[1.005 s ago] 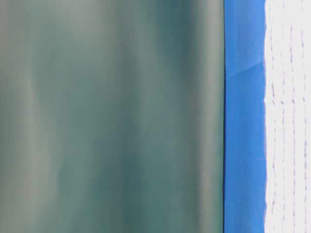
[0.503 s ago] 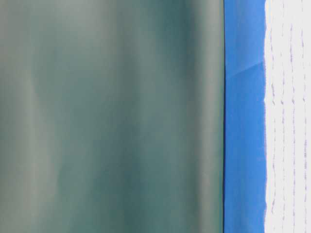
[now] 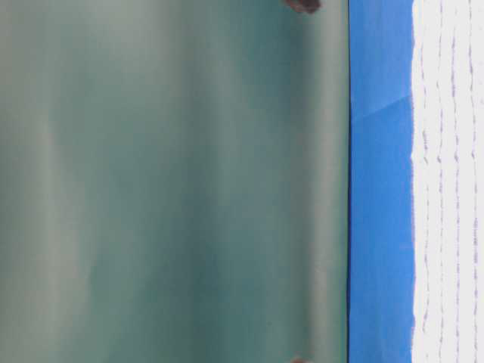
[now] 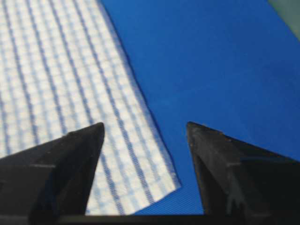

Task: Fold the blue towel.
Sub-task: 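Move both grippers to the towel's top corners and grasp them, then lift the top edge and fold it down toward the bottom edge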

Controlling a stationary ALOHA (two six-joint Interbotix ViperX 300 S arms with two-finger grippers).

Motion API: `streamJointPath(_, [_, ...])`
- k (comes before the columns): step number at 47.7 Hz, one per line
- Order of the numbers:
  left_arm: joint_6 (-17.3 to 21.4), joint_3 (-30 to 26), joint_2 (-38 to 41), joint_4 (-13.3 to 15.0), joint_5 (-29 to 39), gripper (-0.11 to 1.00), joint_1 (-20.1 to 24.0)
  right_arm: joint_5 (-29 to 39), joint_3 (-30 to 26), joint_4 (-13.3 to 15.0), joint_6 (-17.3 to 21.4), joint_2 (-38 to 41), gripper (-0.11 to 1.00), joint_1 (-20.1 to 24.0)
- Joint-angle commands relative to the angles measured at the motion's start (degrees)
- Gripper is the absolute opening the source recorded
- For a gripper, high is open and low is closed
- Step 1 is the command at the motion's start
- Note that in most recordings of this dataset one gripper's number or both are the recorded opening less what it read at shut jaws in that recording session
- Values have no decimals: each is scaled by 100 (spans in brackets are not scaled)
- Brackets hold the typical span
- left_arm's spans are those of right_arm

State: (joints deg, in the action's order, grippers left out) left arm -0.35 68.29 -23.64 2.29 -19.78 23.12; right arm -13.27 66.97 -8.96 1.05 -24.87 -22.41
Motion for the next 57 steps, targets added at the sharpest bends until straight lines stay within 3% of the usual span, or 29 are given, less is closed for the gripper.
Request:
streamJointPath(1, [62, -62, 369, 9, -281, 72, 176, -281, -35, -26, 9, 352, 73, -97])
streamJointPath(8, [62, -79, 1081, 9, -580, 72, 510, -650, -26, -88, 0, 993, 73, -264])
streamJointPath(23, [62, -272, 2171, 9, -958, 72, 527, -1441, -88, -308, 0, 2294, 73, -290])
streamJointPath(35, [44, -431, 2698, 9, -1002, 69, 519, -1529, -167, -343, 0, 2575, 68, -237])
streamJointPath(40, [44, -404, 2742, 9, -993, 56, 466, -1521, -167, -334, -9, 2584, 52, -229])
streamJointPath(50, [70, -404, 2821, 0, -993, 7, 299, -1512, -158, -325, -9, 2584, 9, -141])
streamJointPath(57, [70, -422, 2813, 9, -993, 4, 272, -1521, -176, -334, 0, 2584, 5, -114])
